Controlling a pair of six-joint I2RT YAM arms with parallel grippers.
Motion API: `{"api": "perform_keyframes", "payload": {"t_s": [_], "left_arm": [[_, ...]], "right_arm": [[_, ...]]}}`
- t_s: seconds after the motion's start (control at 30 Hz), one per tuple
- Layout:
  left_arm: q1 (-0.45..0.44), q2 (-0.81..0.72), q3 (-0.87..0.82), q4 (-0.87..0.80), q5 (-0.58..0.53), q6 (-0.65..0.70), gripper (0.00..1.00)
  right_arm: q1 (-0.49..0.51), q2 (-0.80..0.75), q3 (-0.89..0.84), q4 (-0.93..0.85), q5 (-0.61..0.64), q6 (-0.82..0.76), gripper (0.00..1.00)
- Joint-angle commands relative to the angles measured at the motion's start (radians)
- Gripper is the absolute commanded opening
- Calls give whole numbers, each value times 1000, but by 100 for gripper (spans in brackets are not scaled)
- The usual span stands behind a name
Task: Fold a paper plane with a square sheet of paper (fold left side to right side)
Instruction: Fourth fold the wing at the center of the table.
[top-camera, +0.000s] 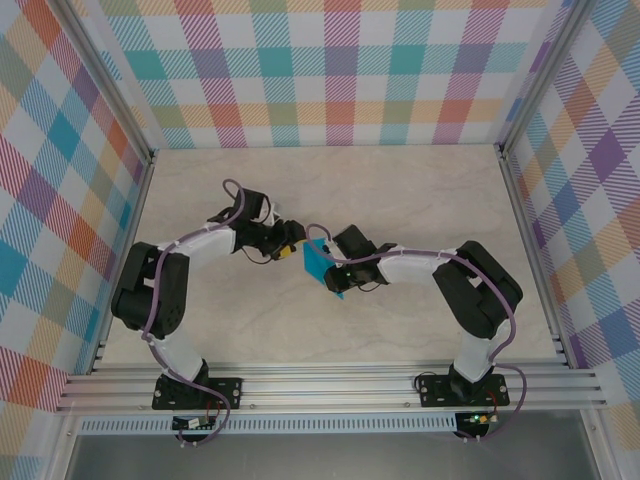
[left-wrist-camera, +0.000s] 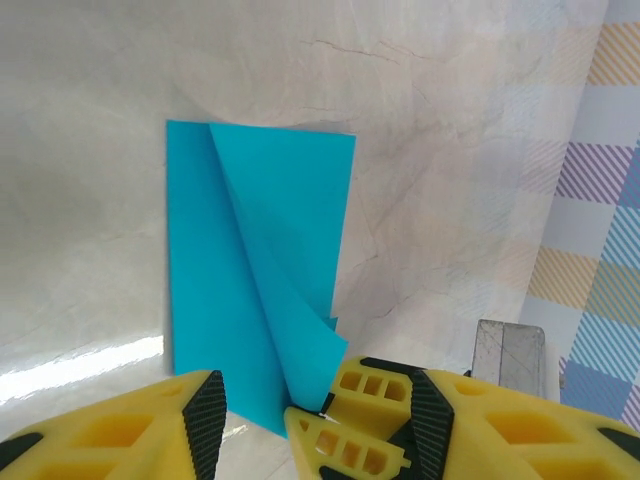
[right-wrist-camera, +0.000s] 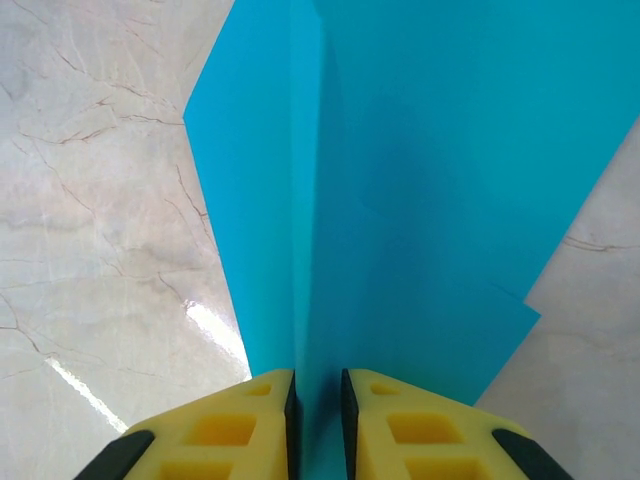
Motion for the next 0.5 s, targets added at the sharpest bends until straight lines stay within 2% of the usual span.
{"api": "perform_keyframes", "payload": {"t_s": [0.0,0.33,0.47], "left_arm": [[16,-41,-42,-26,7,24,53],[-9,-19,-96,21,59,21,39],[-35,2,-91,43,68,11,37]], "right_arm": [[1,-6,-18,19,-47,26,17],[-24,0,-28,55,-140,49,13],[-37,2,-40,70,-152,60,12]]}}
